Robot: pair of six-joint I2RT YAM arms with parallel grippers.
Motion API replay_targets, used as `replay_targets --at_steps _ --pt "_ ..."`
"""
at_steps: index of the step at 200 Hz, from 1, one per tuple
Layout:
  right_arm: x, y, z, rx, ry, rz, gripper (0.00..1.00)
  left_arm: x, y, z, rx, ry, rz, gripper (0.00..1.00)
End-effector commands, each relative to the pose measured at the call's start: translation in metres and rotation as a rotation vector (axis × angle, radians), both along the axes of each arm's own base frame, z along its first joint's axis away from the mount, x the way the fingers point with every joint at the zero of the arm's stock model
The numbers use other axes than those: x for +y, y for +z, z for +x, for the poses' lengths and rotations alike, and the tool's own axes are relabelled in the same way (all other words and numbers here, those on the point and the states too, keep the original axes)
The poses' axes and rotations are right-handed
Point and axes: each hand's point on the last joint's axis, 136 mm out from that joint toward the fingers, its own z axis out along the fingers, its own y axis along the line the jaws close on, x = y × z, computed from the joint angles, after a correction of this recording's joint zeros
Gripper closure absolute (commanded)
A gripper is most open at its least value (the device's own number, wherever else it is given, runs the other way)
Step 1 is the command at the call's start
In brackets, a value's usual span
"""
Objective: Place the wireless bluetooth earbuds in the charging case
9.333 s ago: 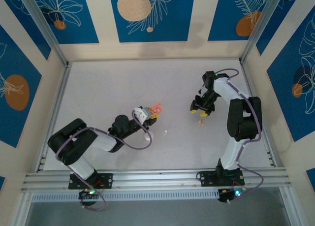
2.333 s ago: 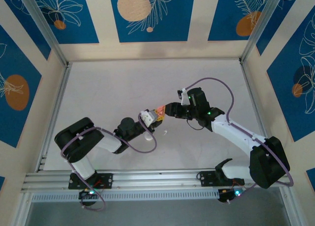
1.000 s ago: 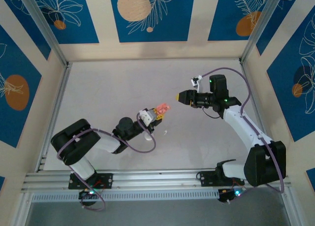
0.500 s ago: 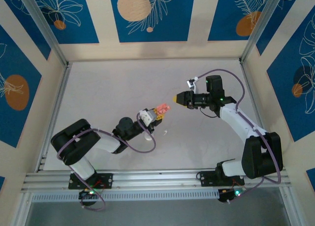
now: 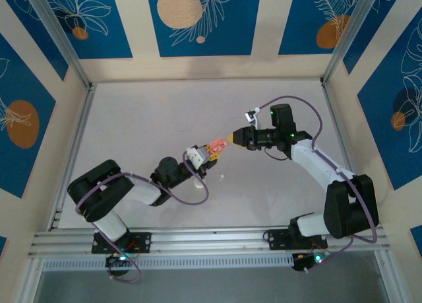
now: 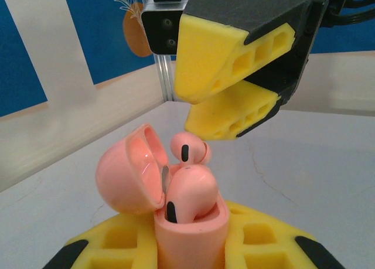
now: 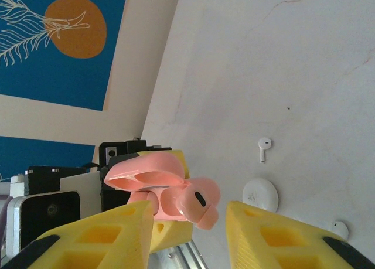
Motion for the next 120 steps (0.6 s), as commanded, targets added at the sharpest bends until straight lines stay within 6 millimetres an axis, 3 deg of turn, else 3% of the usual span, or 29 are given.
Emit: replay_targets --at_steps 1,120 --pt "0.0042 -0.0102 -0.0094 0.042 0.036 0.002 0.62 -0.0020 0.0256 -0.0082 -0.067 -0.021 -0.055 0.86" --pt "0.0125 -0.0093 -0.0152 0.047 0.072 0.003 0.76 0.0006 0.0233 -0.0082 -0.066 -0.011 -0.049 0.86"
